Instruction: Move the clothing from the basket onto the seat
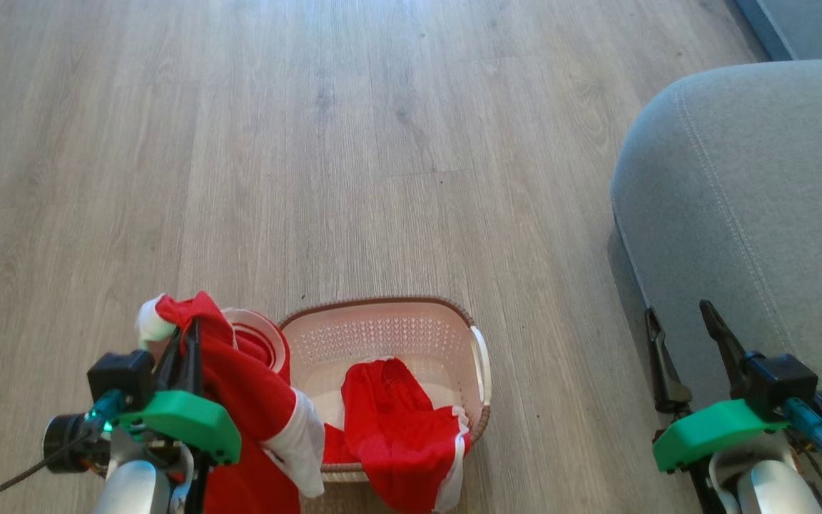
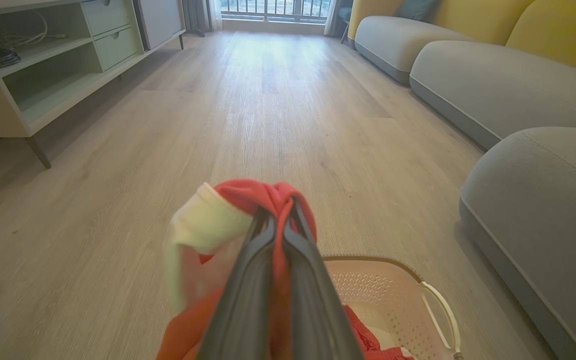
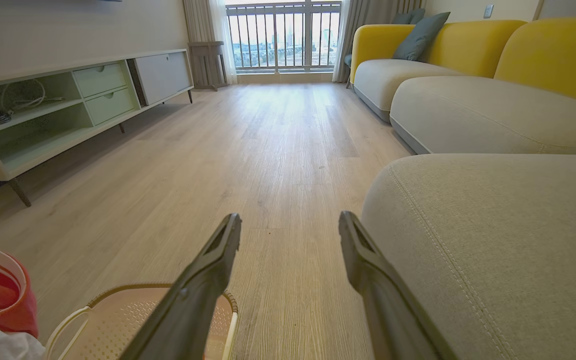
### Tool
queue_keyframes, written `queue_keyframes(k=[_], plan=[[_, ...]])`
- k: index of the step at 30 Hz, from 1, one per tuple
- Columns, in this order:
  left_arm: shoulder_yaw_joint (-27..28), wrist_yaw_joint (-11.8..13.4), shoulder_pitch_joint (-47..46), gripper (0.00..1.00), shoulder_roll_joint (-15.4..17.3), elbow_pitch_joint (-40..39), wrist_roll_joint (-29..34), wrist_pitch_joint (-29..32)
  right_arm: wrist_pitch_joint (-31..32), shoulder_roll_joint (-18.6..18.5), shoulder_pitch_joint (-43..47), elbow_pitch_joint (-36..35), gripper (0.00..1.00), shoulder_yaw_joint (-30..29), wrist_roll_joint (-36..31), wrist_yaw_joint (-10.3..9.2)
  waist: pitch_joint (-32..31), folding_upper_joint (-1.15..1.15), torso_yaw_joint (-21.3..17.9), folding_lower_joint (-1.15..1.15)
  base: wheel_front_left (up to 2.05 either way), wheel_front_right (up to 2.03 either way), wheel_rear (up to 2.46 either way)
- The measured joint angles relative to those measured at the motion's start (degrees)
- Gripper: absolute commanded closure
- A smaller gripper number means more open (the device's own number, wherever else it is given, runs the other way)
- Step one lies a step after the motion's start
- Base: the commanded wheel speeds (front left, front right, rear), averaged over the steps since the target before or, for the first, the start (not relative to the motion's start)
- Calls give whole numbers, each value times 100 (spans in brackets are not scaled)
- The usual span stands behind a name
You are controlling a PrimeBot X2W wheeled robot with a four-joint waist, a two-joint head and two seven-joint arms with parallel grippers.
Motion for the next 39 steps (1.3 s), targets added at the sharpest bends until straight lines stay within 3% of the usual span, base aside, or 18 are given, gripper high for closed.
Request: queue_keyframes(k=[8, 20, 24, 32, 35, 39], plan=[[-130, 0, 0, 100, 9, -5, 0, 0, 0, -4, -3, -40, 0, 290, 0, 0, 38, 0, 6, 0, 0, 0, 0], [-823, -112, -148, 100, -196, -367, 1, 151, 1, 5, -550, 107, 0, 2852, 543, 0, 20, 0, 51, 0, 0, 0, 0], [-1220, -137, -285, 100, -272, -583, 2, 265, 1, 11, -871, 254, 0, 3419, 740, 1, 4, 0, 121, 0, 0, 0, 0], [-2232, -147, -392, 100, -310, -1152, -174, 564, 1, 14, -1251, 411, 0, 3524, 867, 0, -32, 0, 304, 0, 0, 0, 0], [-2775, -42, -459, 100, -309, -1515, -392, 659, 1, 14, -1271, 439, 0, 3428, 896, 1, -48, 0, 373, 0, 0, 0, 0], [-3074, 59, -611, 100, -308, -1735, -528, 710, 1, 14, -1272, 561, 0, 3363, 1042, 0, -56, 0, 389, 0, 0, 0, 0]])
